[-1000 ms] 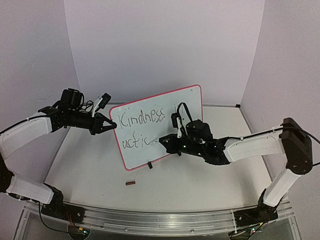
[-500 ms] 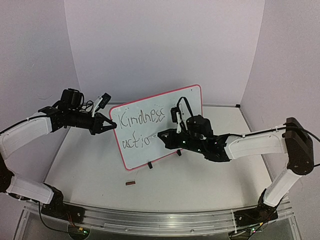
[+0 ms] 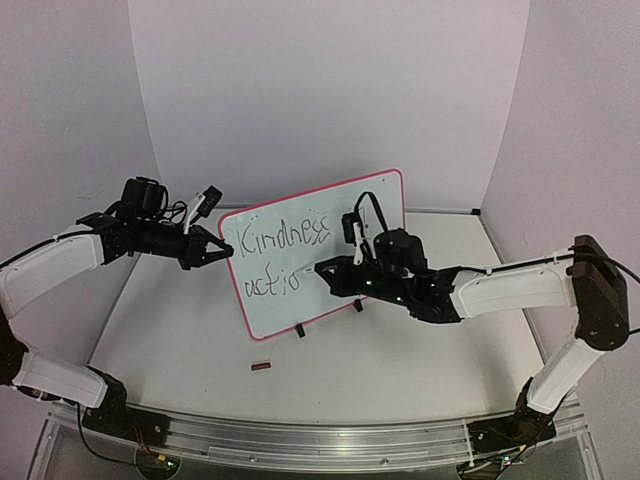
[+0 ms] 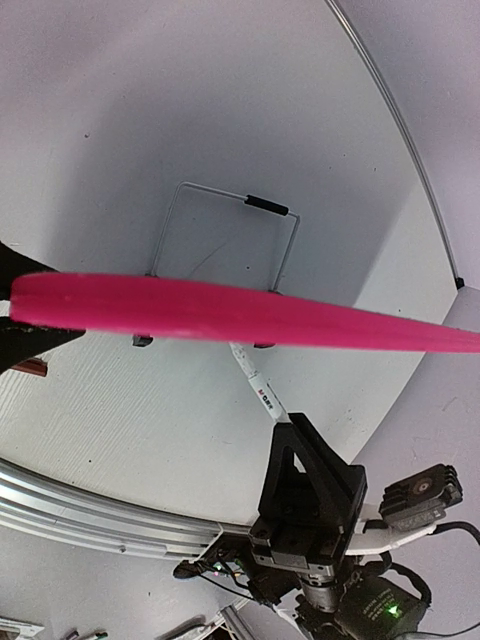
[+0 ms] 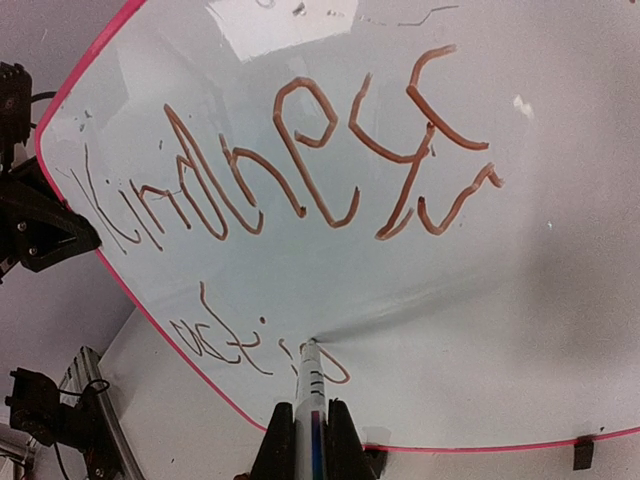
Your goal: Write a sentence on the whiteboard
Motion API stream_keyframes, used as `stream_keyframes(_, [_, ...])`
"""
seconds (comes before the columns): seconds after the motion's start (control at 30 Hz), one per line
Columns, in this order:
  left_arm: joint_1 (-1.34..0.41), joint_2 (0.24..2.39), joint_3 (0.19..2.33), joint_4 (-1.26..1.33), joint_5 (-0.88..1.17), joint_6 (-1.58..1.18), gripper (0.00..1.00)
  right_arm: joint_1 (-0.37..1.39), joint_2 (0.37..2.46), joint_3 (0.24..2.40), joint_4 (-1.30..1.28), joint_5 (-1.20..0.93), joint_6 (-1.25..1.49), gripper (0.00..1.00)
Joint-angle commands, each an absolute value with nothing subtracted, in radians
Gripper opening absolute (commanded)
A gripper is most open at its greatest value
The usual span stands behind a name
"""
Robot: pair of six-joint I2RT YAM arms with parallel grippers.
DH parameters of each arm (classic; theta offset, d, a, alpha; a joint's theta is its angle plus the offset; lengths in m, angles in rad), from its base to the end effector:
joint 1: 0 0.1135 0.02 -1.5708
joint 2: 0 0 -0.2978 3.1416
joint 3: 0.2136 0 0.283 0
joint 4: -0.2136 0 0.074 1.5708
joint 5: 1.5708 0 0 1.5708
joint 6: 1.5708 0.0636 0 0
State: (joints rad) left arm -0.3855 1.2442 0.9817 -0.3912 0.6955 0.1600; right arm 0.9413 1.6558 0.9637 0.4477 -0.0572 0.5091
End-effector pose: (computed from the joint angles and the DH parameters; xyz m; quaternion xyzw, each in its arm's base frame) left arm 0.2669 -0.1523 0.3070 0.3724 0.7712 -0.3505 0.3791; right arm 0.2502 0.3496 0.2466 -0.1861 0.7656 0.4250 0.4456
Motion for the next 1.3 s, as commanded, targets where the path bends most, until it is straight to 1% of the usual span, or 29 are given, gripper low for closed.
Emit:
stream_keyframes(0.0, [-0.402,1.275,0.981,-0.459,0.649,0.204,0.0,0.936,1.569,0.937,0.484,-0.038,0.522,0.0])
stream_keyframes(0.7, [-0.404,1.276,0.979,-0.459,0.649,0.205,0.0,0.914,1.643,0.948,0.477,-0.029,0.522,0.0])
stream_keyframes(1.27, [-0.404,1.273,0.979,-0.459,0.647,0.205,0.0,0.913,1.651,0.89,0.469,-0.029,0.569,0.0])
